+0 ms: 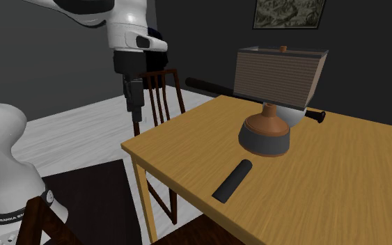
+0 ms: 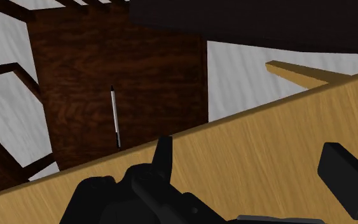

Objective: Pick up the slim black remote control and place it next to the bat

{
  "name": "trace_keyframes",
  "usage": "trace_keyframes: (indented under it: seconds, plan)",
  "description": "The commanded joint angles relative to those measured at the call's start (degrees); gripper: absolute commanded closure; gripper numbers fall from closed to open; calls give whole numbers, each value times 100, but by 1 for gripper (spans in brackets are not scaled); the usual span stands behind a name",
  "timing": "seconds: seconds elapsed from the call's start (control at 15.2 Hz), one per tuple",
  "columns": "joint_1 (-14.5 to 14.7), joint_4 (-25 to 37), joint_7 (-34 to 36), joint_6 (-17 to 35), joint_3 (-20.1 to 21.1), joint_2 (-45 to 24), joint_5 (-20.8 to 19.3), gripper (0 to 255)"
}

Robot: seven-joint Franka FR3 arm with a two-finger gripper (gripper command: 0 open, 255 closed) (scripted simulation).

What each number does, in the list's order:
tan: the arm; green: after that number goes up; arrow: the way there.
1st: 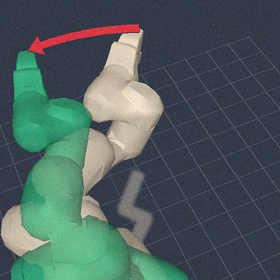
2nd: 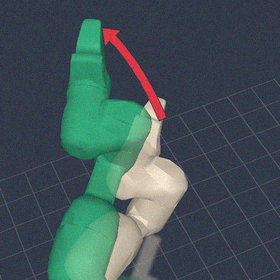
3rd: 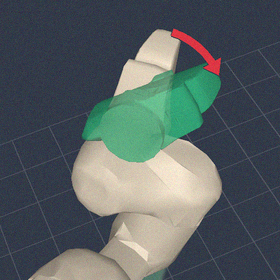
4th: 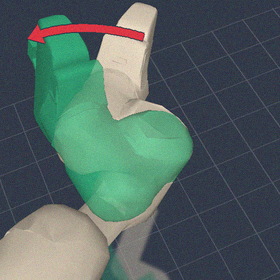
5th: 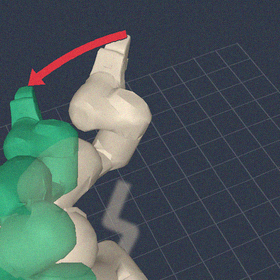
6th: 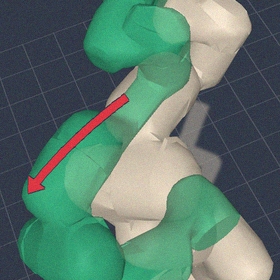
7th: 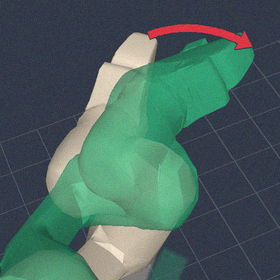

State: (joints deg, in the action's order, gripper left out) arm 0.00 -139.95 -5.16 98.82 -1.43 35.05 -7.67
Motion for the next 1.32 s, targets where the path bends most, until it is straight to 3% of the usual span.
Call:
trace_keyframes:
  seconds: [0.0,0.59,1.25]
  plan:
    - [-14,-64,-221,421,-138,-266,-84,0]
    - [-76,572,-1364,1888,-768,-1991,-196,0]
    - [-176,2049,-2791,2892,-1093,-4138,399,0]
